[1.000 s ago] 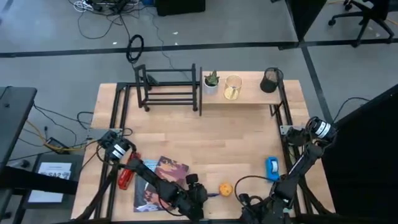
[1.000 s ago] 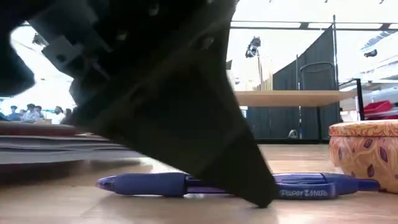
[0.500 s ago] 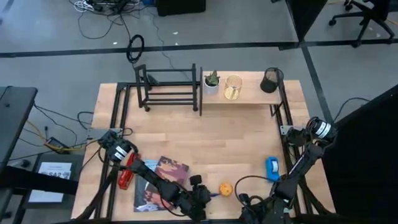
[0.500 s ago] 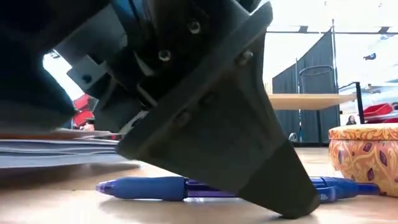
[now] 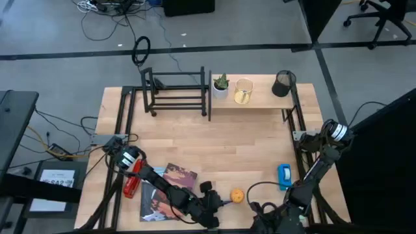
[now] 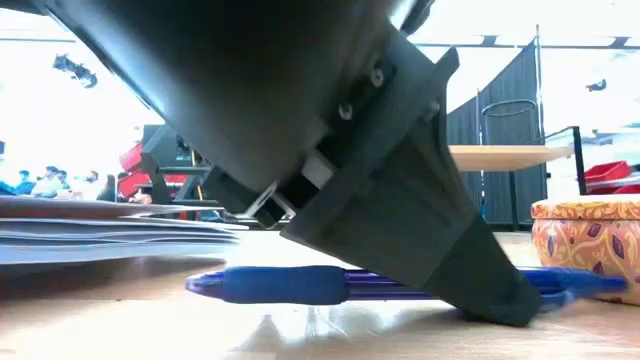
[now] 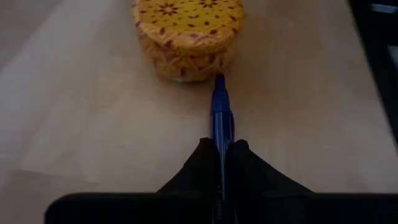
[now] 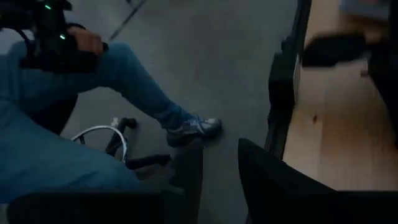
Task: Stock shelves
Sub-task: Put the blue pen into the black pen organizer on the shelf
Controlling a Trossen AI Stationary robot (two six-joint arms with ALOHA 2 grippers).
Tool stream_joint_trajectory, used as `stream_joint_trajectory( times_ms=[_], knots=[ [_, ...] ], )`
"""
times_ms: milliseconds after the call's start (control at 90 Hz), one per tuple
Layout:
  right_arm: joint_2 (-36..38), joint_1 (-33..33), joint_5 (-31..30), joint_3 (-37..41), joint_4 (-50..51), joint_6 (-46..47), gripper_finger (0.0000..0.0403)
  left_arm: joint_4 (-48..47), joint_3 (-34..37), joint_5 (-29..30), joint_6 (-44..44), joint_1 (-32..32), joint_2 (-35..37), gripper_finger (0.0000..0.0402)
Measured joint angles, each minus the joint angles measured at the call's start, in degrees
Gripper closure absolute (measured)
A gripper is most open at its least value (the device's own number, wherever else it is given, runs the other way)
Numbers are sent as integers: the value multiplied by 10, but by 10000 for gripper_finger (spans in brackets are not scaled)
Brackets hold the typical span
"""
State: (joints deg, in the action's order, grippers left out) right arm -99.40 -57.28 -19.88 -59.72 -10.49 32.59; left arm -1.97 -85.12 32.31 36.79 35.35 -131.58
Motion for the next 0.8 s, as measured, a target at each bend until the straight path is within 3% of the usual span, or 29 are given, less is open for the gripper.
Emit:
stream_joint_trajectory(
  times_ms=[111, 222, 311, 444, 611, 800],
  knots=[
    [26, 0, -11, 0, 3, -26, 330, -6, 2, 38, 18, 9, 5, 395],
    [44, -9, -64, 5, 23, -34, 330, -19, 3, 73, 28, 18, 12, 395],
    [46, -14, -103, 35, 24, -3, 330, -30, 4, 97, 34, 23, 18, 395],
    [46, -11, -111, 89, -2, 77, 323, -47, 4, 130, 44, 26, 29, 396],
    [46, 9, -134, 150, -24, 167, 281, -42, 4, 161, 44, 26, 37, 396],
    [46, 22, -201, 196, -122, 150, 218, -23, 3, 233, 39, 29, 58, 397]
  ],
)
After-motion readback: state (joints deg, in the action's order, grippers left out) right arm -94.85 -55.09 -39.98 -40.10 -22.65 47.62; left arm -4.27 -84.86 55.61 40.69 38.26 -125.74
